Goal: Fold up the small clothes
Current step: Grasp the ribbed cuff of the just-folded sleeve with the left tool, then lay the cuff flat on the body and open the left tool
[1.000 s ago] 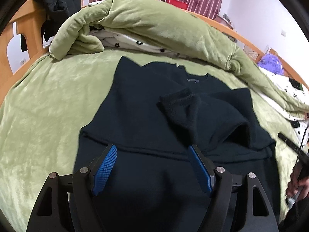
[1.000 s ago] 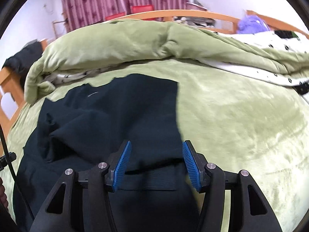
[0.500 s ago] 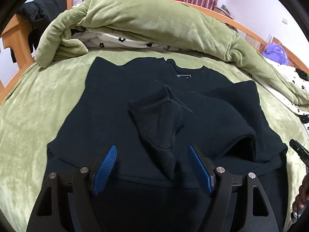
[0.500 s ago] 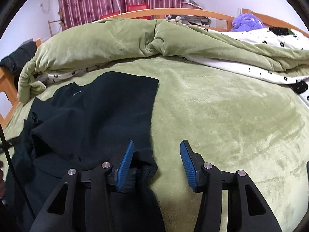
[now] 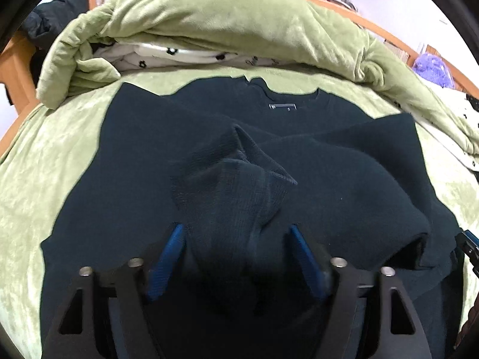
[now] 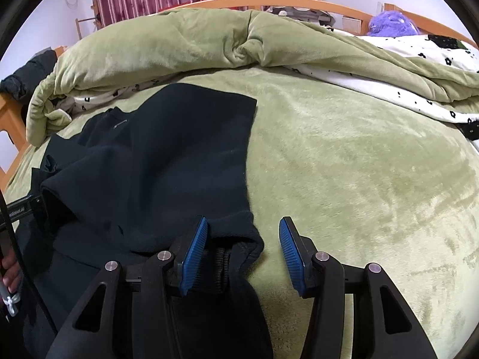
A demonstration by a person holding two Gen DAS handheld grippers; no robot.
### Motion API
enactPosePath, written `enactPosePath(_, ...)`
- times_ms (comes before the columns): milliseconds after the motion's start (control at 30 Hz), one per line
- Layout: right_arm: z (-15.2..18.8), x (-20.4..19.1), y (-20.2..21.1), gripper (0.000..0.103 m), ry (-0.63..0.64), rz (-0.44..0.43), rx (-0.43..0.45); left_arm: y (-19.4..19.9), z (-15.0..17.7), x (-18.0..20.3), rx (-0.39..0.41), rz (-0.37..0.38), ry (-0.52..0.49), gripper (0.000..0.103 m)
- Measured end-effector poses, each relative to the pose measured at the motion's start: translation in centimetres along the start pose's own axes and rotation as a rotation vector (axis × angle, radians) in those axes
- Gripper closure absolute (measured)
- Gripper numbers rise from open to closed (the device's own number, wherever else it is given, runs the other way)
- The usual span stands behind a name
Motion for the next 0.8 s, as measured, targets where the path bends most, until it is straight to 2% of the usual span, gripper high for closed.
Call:
enactPosePath(33, 0.1, -0.1, -0.2, 0.053, 0.006, 0.002, -0.005, -0.3, 0.1, 0.0, -0.005, -0.009, -0.008, 0.05)
enactPosePath(100, 0.4, -0.3, -0.6, 0.054, 0.019, 0.01, -0.013, -0.2, 0.0, -0.3, 0.011, -0.006, -0.009, 0.07)
enactPosePath(167, 0.6, -0.4, -0.9, 0.054, 0.033, 0.023, -0.019, 0.6, -0.6, -1.4, 0.046, 0.015, 0.026, 0.08)
enactPosePath(300, 0.8, 0.0, -1.1, 0.054, 0.031, 0.047, -0.034, 2.3, -1.4, -5.6, 0.08, -0.017, 0.113, 0.08)
enactPosePath(433, 0.8, 0.3, -1.1, 0.054, 0.024, 0.054, -0.045, 3.2, -0.2, -9.2, 0.067, -0.06, 0.164, 0.076)
enactPosePath(633, 0.7, 0.3, -0.5, 0.054, 0.005, 0.041, -0.045, 2.5, 2.4, -12.6, -0.006, 0.022, 0.352, 0.059)
enactPosePath(800, 0.5, 0.3, -0.3, 0.054, 0.0, 0.031, -0.038, 2.2, 2.5, -13.7, -0.014, 0.071, 0.412, 0.055)
Point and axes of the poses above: each gripper's, at about its wrist camera, not at the fingertips, and y roughly against the way its jaws point, x to its right, z to its underside, the point moved 8 cm from there along -y, roughly the way its jaws point, and after that the axes turned 8 degrees about x, right-handed, at the moved point
